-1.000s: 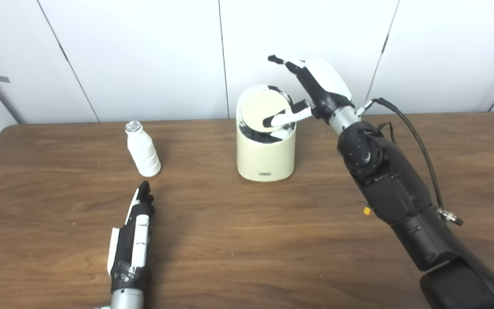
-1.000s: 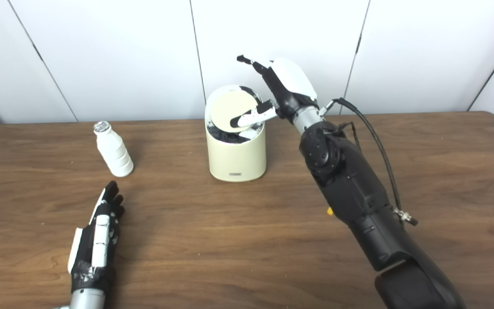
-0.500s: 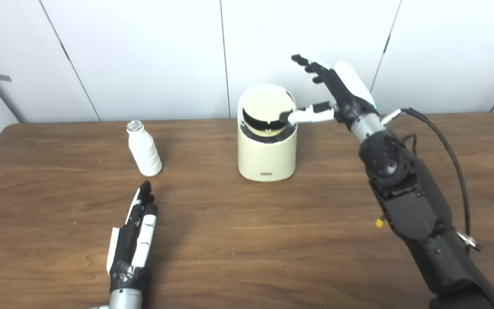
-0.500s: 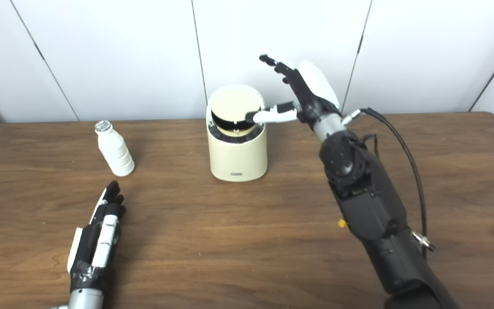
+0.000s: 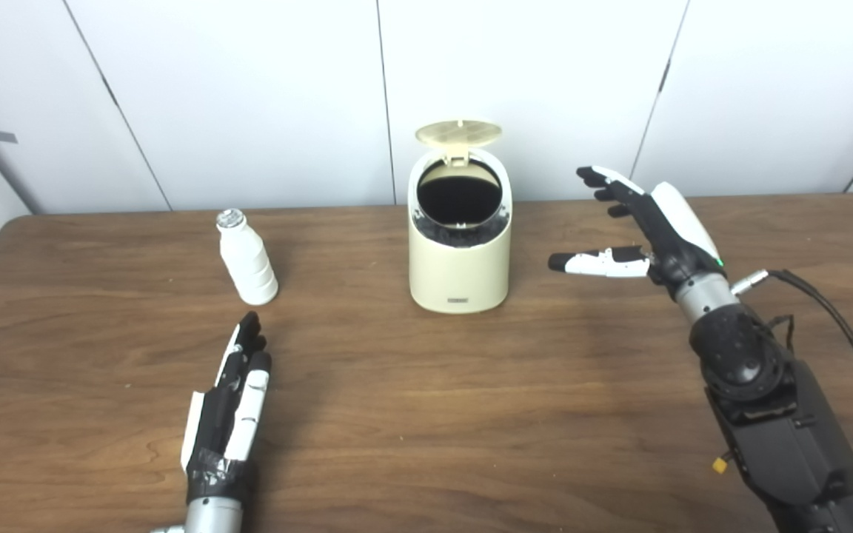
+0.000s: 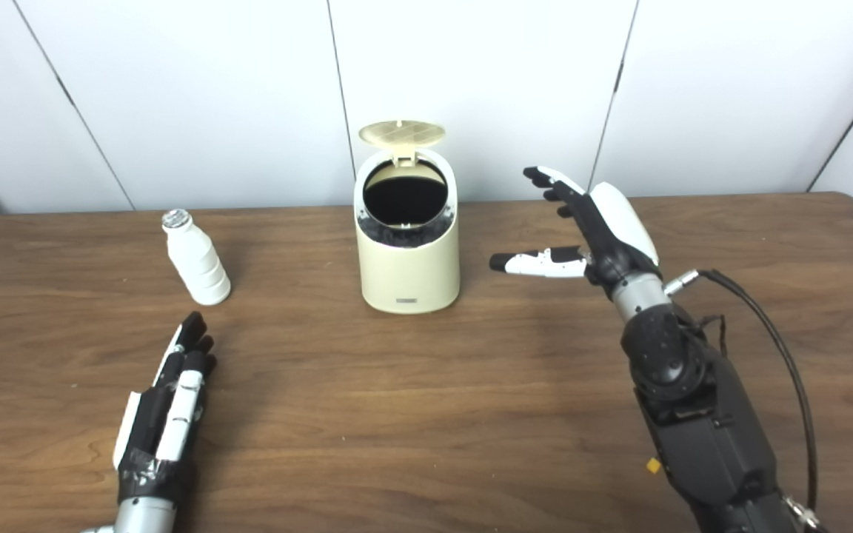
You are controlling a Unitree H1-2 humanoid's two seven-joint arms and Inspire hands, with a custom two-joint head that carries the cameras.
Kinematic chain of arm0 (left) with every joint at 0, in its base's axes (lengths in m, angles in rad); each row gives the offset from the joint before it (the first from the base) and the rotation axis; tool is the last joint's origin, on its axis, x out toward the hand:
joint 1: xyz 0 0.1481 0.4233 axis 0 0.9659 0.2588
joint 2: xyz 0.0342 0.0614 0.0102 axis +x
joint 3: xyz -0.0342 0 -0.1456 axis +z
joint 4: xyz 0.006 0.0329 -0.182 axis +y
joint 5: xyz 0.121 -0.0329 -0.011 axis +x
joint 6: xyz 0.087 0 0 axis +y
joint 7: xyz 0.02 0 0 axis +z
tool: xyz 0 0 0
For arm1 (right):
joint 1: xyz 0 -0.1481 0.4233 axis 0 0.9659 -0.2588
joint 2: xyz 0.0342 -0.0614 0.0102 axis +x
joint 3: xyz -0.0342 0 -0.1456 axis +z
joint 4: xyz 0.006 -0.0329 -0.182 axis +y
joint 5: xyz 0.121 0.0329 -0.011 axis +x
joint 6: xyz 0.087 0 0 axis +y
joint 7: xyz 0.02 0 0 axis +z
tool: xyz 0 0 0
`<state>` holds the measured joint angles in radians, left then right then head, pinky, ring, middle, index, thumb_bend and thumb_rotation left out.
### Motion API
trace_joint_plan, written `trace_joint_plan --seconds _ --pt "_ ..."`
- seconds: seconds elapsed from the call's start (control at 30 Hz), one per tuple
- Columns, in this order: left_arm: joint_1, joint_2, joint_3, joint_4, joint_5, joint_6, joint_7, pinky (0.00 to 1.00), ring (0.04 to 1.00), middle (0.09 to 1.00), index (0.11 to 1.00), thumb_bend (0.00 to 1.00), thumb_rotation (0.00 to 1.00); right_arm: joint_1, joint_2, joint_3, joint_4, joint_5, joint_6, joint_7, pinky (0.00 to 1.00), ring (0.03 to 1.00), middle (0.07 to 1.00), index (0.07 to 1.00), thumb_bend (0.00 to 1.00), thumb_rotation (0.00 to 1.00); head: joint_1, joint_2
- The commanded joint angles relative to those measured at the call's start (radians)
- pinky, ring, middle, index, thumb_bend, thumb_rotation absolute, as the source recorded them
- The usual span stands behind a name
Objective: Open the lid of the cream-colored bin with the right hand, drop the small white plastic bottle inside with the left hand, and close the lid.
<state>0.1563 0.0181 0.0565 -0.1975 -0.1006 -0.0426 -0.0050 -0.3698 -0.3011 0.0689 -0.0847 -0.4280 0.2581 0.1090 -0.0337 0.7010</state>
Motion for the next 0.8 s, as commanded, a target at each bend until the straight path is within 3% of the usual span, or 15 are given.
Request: trace_joint_plan --seconds 0.0,0.1,0.23,0.4,0.57,0.77 --pt "-0.006 -0.001 0.001 0.010 -0.009 -0.003 -0.004 1.00 1.000 1.000 0.993 0.44 0.73 -0.004 0.023 -0.046 -0.054 0.069 0.023 -0.007 0.79 0.864 0.880 0.860 0.76 0.56 -0.002 -0.002" --pt "-0.008 -0.004 0.005 0.016 -0.013 -0.010 -0.004 1.00 1.000 1.000 0.987 0.42 0.75 0.032 0.073 -0.119 -0.086 0.214 0.049 0.010 0.82 0.877 0.893 0.874 0.71 0.66 -0.007 -0.004" --pt "-0.008 -0.001 0.007 0.015 -0.009 -0.007 -0.004 1.00 1.000 1.000 0.984 0.42 0.77 0.082 0.137 -0.210 -0.123 0.439 0.075 0.048 0.98 0.949 0.951 0.928 0.68 0.66 -0.009 -0.001" --pt "-0.011 0.008 0.012 0.022 -0.015 -0.014 -0.013 1.00 1.000 1.000 0.989 0.41 0.79 0.169 0.140 -0.205 -0.161 0.480 0.055 0.048 1.00 0.998 0.997 0.978 0.74 0.86 -0.016 0.001" --pt "-0.013 0.014 0.016 0.022 -0.023 -0.015 -0.016 1.00 1.000 1.000 0.996 0.43 0.72 0.231 0.149 -0.208 -0.159 0.507 -0.012 0.040 1.00 1.000 1.000 0.999 0.68 0.98 -0.018 0.005" --pt "-0.008 0.023 0.012 0.012 -0.009 -0.019 -0.016 1.00 1.000 0.997 0.995 0.50 0.89 0.288 0.164 -0.205 -0.143 0.522 -0.078 0.022 1.00 1.000 1.000 1.000 0.65 1.00 -0.016 0.003"
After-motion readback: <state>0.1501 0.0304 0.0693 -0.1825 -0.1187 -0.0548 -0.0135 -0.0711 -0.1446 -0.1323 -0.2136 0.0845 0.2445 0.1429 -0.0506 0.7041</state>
